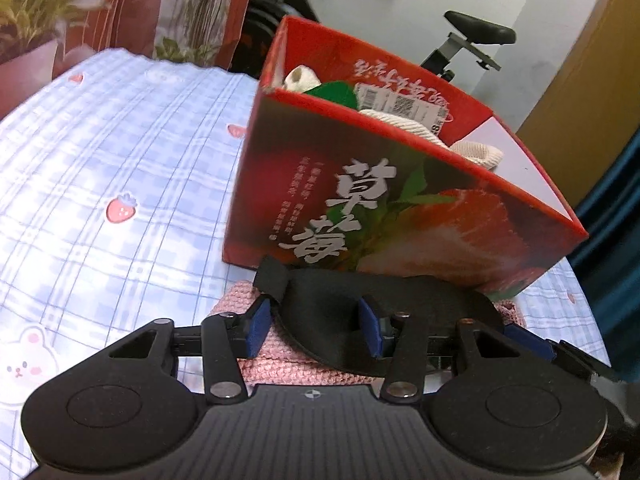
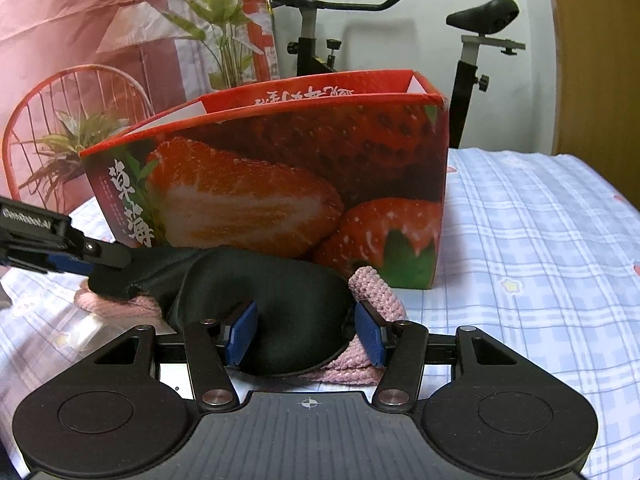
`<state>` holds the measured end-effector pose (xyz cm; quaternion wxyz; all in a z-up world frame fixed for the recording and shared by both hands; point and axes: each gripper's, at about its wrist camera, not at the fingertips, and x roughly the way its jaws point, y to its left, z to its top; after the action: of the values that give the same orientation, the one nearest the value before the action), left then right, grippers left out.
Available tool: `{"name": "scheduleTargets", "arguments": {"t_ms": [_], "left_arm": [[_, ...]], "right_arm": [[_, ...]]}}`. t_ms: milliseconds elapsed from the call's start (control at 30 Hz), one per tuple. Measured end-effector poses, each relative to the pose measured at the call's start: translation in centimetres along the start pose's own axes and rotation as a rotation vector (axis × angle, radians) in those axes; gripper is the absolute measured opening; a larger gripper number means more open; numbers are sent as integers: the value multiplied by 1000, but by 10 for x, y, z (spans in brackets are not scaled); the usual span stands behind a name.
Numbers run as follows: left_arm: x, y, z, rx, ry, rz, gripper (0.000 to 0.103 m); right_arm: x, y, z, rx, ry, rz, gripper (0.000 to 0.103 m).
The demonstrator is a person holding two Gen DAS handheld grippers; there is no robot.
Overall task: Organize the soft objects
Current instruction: 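Lower the left tool onto the black eye mask and close it, then close the right tool on the eye mask while the left tool holds it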
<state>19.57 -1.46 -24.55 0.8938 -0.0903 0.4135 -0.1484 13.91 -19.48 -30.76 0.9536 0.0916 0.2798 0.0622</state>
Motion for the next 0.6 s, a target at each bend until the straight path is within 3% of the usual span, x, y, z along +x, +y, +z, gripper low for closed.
{"name": "scheduleTargets", "arguments": {"t_ms": [100,200,600], "left_arm": [[-10,-9,-3,53,-41,19,29],[-25,-14,-5,86,-80,20,23],[-56,-11,-28,75,-99,11,21]], "right_arm": [[0,-4,1,25,4,20,52],[-1,-10,0,53,2,38,52],[-13,-7,1,48,30,75,52]]}}
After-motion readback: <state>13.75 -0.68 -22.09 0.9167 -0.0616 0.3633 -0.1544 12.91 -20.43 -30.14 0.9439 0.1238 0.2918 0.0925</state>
